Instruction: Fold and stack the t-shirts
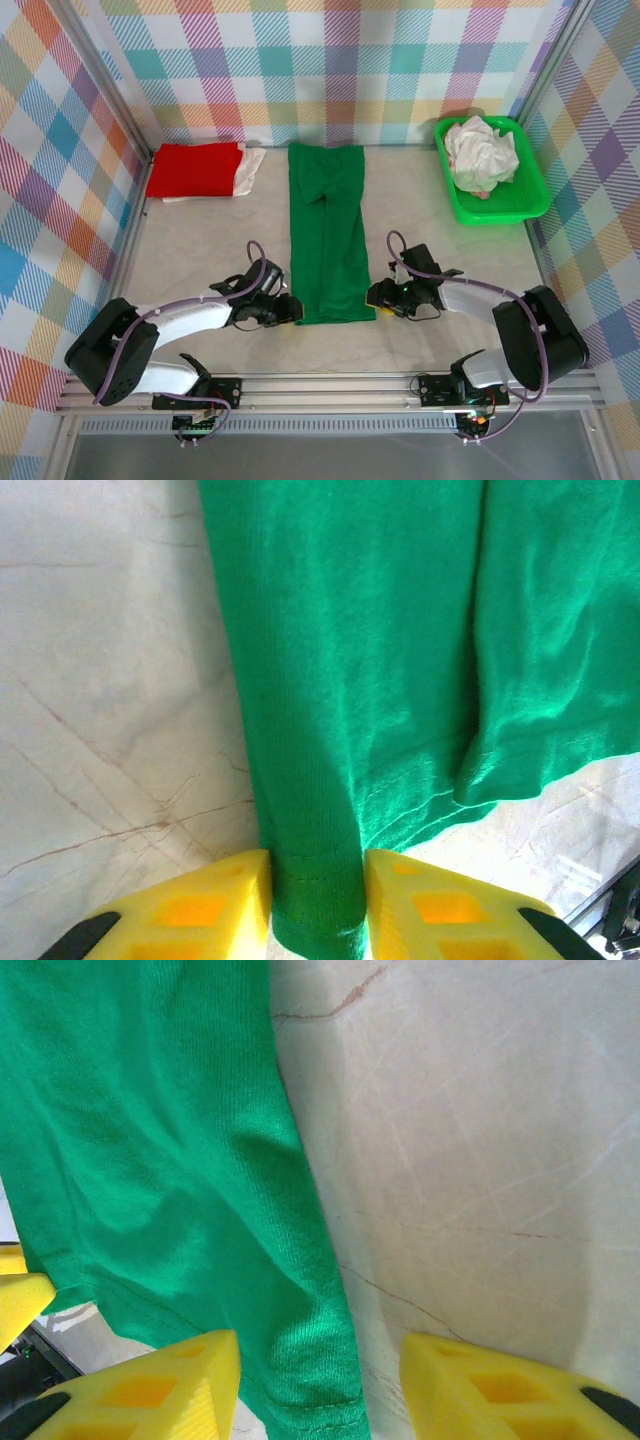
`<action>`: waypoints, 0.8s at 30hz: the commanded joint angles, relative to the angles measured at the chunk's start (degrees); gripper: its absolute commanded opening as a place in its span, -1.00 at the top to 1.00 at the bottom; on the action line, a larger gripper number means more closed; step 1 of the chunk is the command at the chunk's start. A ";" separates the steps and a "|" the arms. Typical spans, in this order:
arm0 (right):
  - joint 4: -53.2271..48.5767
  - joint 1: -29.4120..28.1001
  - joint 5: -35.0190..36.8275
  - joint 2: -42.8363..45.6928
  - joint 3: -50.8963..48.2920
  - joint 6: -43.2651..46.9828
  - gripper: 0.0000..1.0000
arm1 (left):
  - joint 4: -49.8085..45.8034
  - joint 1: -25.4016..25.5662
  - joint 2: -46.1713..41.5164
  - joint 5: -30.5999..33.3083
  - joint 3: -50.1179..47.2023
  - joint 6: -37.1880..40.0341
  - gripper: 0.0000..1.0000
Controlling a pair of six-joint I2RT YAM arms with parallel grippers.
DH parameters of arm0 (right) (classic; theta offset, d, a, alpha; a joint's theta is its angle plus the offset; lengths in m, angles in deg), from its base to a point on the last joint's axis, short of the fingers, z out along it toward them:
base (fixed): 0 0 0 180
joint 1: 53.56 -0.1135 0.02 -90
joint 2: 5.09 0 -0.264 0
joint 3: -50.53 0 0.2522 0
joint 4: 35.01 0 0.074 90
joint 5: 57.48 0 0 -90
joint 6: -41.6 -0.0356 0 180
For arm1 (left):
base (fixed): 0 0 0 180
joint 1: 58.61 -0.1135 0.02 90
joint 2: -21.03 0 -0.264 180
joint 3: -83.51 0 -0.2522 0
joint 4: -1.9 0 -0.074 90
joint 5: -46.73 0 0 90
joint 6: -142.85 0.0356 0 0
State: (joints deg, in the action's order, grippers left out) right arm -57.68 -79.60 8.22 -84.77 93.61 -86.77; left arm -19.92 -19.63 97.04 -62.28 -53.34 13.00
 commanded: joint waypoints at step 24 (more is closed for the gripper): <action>3.59 -6.92 -3.57 -3.21 -0.53 -4.27 0.08 | 1.93 0.83 3.64 2.11 0.43 0.44 1.00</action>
State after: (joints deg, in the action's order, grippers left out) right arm -58.10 -81.59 10.43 -84.73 93.99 -88.45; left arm -19.53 -19.68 100.32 -61.16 -52.47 13.20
